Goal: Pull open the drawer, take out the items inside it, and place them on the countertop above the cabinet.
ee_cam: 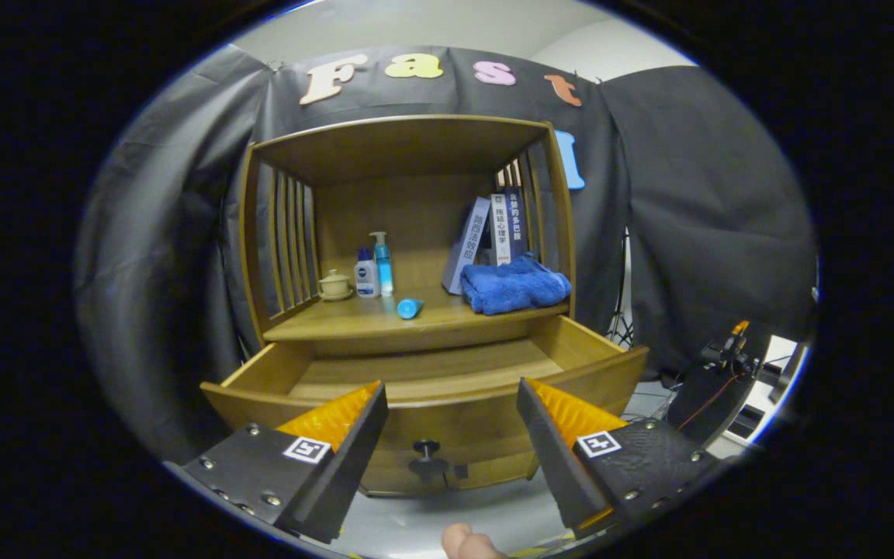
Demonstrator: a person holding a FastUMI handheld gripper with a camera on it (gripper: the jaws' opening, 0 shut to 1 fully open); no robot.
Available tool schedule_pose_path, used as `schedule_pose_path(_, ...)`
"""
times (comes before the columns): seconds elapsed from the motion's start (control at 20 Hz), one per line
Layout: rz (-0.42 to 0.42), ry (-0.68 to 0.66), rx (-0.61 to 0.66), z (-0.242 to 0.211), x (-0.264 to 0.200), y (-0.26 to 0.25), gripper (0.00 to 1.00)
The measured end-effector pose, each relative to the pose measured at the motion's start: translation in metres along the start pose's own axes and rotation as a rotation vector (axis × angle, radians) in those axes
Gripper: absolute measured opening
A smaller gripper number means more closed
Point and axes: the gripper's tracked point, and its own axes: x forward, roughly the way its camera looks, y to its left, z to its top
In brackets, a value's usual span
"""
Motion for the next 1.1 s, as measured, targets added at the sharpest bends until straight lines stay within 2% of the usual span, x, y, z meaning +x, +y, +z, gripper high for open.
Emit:
schedule_pose_path(0.25, 0.045, 0.02, 0.009, -0.053, -0.022, 0.003, 1.0)
schedule_pose_path(0.45, 0.064, 0.038, -0.042, -0.085, -0.021, 0.007, 1.0)
schedule_pose_path(0.75, 0.107, 0.019, 0.004, -0.098, 0.003, 0.018, 1.0)
schedule_pose_path(1.1, 0.081, -0.007, -0.038, -0.097, 0.042, 0.017, 1.0)
